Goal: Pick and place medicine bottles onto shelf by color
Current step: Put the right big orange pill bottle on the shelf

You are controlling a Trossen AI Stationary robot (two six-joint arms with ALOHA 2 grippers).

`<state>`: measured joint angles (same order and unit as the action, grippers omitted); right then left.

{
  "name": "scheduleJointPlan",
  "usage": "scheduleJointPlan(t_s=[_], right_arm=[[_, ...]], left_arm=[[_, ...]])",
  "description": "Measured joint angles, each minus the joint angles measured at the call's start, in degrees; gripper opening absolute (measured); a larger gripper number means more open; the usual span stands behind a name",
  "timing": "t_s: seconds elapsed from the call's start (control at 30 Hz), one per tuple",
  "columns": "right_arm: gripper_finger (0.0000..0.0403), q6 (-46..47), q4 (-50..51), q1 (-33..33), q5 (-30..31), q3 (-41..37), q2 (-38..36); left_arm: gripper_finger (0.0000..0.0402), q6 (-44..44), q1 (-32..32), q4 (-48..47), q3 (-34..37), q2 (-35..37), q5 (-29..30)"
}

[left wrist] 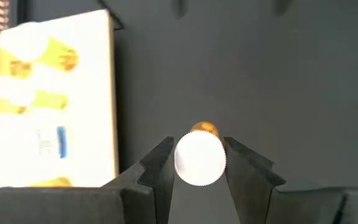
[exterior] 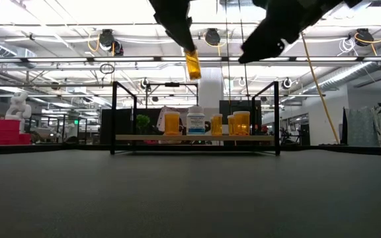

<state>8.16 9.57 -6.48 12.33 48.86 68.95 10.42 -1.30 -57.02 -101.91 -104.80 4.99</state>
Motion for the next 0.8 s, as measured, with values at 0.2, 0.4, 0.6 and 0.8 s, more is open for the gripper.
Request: scheduleJointPlan(t_s=[0.2, 0.4, 0.6, 0.8], right_arm=[[0.0284, -0.3, 4.6, 0.0, 0.0, -1.0, -3.0], [0.0276, -6.1, -3.9, 0.0, 0.0, -6.6, -3.7], [0.0266, -13.5, -15.1, 0.3, 1.2, -12.8, -3.9], [0.0255, -19.0, -22.0, 2.1, 4.2, -16.0, -3.9]], left_arm=[[0.0129, 3.6, -7.0, -2.6, 0.0, 3.5, 0.1], [0.0129, 7.2, -17.0, -3.1, 0.0, 5.2, 0.1], [0.0129, 10.0, -27.9, -2.9, 0.0, 5.0, 0.1], [0.0129, 11.3, -35.4, -2.8, 0.0, 4.6, -2.9]])
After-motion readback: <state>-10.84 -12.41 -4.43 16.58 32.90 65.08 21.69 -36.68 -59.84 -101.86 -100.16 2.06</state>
